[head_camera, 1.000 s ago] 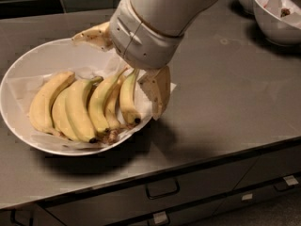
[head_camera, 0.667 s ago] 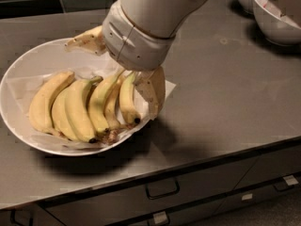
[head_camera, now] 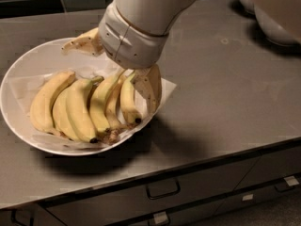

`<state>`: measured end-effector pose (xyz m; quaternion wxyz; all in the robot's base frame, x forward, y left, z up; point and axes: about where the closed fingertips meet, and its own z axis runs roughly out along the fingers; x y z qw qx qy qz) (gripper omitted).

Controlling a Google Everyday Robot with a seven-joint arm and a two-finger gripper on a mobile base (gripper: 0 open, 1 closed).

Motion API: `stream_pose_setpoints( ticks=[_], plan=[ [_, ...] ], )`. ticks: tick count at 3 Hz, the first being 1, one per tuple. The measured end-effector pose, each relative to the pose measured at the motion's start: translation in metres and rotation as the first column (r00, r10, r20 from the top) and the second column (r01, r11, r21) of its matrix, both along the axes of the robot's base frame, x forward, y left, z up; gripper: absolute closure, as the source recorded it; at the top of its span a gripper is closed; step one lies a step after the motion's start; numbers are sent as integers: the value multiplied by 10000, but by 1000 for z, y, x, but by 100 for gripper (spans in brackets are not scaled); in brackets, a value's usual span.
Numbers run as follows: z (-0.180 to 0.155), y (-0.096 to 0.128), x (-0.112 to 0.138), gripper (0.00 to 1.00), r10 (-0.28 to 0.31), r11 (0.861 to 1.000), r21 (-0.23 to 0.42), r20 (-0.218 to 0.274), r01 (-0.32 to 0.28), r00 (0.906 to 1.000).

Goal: Pick banana from white bowl

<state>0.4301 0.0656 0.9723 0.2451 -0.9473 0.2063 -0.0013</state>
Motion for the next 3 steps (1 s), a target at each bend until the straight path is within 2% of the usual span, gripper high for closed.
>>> stream_pose_setpoints(
  ticks=[1,2,3],
  plan=[
    [-14,13,7,0,1083,9935,-320,-342,-1094,9935],
    [-24,24,9,0,1767,9825,-494,-595,-1797,9825],
    [-27,38,3,0,2168,9715,-803,-808,-2231,9729]
  ],
)
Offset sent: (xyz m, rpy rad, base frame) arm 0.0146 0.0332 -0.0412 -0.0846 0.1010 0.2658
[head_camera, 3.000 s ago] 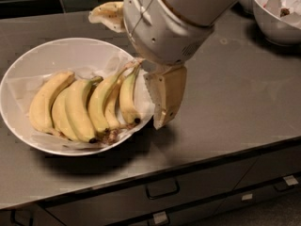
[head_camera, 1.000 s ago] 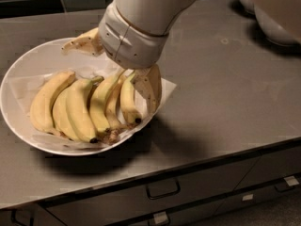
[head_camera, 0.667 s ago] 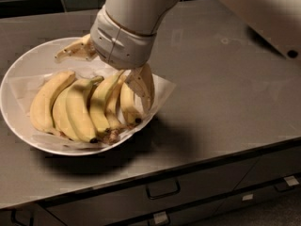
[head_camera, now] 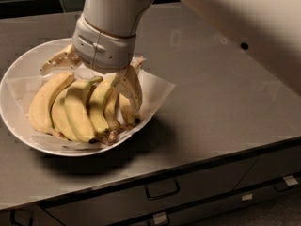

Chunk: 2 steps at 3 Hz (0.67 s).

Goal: Pick banana from white bowl

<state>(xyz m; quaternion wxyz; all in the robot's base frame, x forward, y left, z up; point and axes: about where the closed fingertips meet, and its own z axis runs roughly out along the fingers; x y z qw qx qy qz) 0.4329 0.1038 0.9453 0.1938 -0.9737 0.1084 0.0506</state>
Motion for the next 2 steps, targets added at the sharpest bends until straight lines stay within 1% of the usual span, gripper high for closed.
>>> stream_pose_setpoints(
  ticks=[1,2],
  plan=[
    [0,11,-10,0,64,9981,-612,-94,-69,9999],
    [-2,19,-15,0,-19,9932,-1164,-169,-1,9999]
  ],
)
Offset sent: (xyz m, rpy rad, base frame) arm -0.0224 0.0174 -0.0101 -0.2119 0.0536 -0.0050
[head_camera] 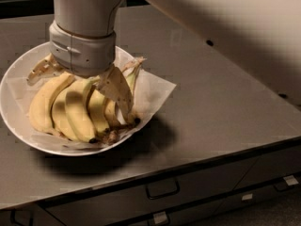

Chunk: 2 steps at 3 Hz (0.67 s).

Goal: Pick banana from white bowl

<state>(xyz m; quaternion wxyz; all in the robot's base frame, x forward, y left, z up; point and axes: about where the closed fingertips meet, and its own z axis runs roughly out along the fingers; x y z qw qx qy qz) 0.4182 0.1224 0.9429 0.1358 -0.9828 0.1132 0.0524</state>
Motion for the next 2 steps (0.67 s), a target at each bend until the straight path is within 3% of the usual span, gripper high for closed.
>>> stream_pose_setpoints(
  ticks=[2],
  plan=[
    [-7,2,4,0,-184,9996,-193,-142,182,9997]
  ],
)
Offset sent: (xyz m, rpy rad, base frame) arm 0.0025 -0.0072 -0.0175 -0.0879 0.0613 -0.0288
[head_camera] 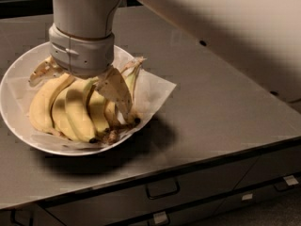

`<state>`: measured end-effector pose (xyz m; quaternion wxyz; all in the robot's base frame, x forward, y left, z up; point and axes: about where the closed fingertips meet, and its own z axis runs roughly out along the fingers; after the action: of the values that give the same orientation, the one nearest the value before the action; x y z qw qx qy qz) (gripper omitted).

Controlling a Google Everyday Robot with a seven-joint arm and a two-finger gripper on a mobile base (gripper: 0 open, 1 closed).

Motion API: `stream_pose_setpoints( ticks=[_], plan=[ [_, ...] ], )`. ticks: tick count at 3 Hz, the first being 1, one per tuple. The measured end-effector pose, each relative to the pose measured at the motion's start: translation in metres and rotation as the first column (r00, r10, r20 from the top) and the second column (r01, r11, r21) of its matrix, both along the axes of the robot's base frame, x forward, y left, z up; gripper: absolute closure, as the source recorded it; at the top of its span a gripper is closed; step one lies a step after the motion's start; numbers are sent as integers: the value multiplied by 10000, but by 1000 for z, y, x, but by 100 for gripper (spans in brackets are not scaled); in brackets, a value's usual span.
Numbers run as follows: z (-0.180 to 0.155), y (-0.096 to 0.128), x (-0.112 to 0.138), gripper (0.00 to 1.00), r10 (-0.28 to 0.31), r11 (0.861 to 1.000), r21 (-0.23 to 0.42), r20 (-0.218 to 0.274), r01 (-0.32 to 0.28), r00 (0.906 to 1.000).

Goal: Pick banana from white bowl

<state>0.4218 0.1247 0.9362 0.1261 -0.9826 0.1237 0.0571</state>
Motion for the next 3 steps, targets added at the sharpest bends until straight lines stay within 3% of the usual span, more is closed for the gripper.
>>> stream_pose_setpoints(
  ticks=[2,3],
  plan=[
    [-13,1,6,0,-351,9974,-647,-337,329,9988],
    [-14,0,7,16,-470,9966,-694,-323,446,9984]
  ],
)
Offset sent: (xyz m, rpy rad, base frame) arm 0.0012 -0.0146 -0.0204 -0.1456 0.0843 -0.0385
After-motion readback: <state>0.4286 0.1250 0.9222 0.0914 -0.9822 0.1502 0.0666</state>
